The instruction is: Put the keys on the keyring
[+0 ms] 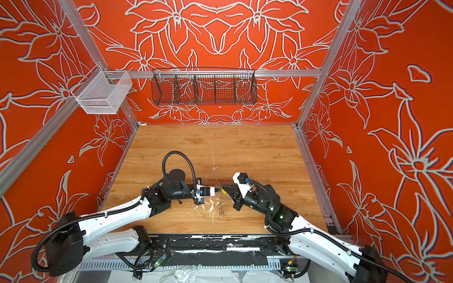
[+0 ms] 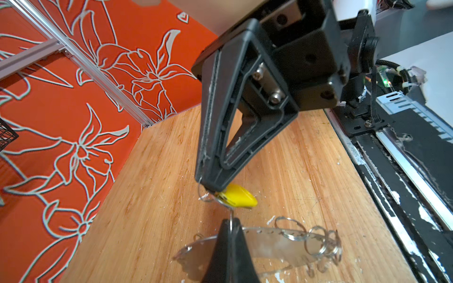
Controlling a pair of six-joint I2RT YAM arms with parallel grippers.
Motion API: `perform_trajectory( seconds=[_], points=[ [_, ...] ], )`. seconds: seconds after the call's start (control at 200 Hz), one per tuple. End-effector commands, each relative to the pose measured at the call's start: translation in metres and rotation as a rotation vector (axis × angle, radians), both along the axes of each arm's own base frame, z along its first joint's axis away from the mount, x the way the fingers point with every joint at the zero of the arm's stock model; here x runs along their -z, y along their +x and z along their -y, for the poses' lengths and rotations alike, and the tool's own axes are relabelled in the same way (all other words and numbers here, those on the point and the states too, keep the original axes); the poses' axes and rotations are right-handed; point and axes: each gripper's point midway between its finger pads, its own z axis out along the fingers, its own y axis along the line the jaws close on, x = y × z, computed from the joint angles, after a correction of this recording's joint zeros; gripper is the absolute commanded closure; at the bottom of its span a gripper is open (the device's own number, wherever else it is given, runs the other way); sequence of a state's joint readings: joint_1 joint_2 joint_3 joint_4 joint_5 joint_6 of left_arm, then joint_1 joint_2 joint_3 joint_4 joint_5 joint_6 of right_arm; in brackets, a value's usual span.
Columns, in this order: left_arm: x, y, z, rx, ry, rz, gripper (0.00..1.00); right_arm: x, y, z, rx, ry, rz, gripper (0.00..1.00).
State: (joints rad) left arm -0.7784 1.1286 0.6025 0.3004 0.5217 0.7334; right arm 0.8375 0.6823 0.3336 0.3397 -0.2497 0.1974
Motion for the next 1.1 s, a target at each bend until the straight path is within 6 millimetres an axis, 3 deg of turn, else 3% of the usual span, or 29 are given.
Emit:
perform_trajectory(
  seconds=[0.0, 0.41, 1.096],
  points=[
    [-0.021, -0.003, 0.004, 0.022, -0.058, 0.063, 1.0, -0.007, 0.0, -0.003, -0.004, 0.024, 0.0, 1.0],
    [-0.031, 0.022, -0.002, -0.129, -0.076, 0.045, 1.0, -0.001, -0.005, -0.006, -0.04, 0.022, -0.015, 1.0],
    [-0.032, 0.013, -0.003, -0.092, -0.095, 0.063, 1.0, 0.002, 0.001, -0.01, -0.03, 0.027, -0.04, 1.0]
  ],
)
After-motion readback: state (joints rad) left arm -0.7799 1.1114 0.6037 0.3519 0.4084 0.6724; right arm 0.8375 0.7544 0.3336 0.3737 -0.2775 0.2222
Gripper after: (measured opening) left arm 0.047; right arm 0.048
